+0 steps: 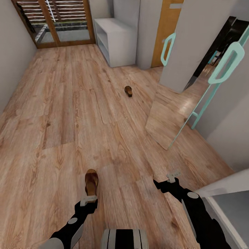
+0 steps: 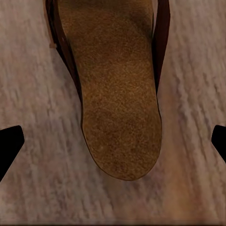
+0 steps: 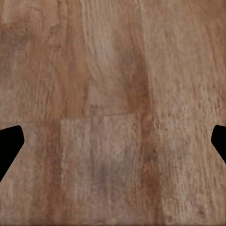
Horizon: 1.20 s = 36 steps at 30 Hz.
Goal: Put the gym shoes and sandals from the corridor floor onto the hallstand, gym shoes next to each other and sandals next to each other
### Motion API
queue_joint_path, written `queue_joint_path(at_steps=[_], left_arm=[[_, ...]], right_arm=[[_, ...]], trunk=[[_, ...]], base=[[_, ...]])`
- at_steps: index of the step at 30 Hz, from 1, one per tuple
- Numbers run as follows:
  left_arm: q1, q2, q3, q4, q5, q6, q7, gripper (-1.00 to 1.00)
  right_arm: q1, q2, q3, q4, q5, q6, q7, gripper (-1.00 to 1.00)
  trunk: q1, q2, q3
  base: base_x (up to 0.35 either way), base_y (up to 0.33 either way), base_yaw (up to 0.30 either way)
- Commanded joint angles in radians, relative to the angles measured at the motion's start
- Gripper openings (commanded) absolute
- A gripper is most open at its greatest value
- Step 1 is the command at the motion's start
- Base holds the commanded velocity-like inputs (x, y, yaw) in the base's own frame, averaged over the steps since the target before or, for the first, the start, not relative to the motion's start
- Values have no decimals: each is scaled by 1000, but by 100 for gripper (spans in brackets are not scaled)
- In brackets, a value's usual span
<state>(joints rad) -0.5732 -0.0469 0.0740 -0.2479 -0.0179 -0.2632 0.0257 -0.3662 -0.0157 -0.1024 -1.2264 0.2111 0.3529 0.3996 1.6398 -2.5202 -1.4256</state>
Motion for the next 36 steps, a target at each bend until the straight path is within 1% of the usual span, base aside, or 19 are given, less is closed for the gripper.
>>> queue_joint_path(at_steps=[1,7,25,35,36], left_arm=[[-1,-1,7,1,-2,-4,-1,100],[-1,-1,7,1,-2,-7,-1,100],[0,-1,7,2,-2,-10,-1,100],[1,-1,7,1,-2,-10,-1,100],[1,-1,7,1,-2,-10,-1,100]], right_arm=[[0,0,-2,-2,11,3,8,100],[0,0,-2,-2,10,3,9,100],[0,0,-1,-2,10,3,9,100],[0,0,-2,-3,10,3,8,100],[0,0,-2,-4,10,3,8,100]], trunk=[[0,-1,-5],[3,-2,-30],[3,-2,-31],[7,-4,-69],[7,-4,-69]], base=[[0,0,0],[0,0,0],[0,0,0],[0,0,0],[0,0,0]])
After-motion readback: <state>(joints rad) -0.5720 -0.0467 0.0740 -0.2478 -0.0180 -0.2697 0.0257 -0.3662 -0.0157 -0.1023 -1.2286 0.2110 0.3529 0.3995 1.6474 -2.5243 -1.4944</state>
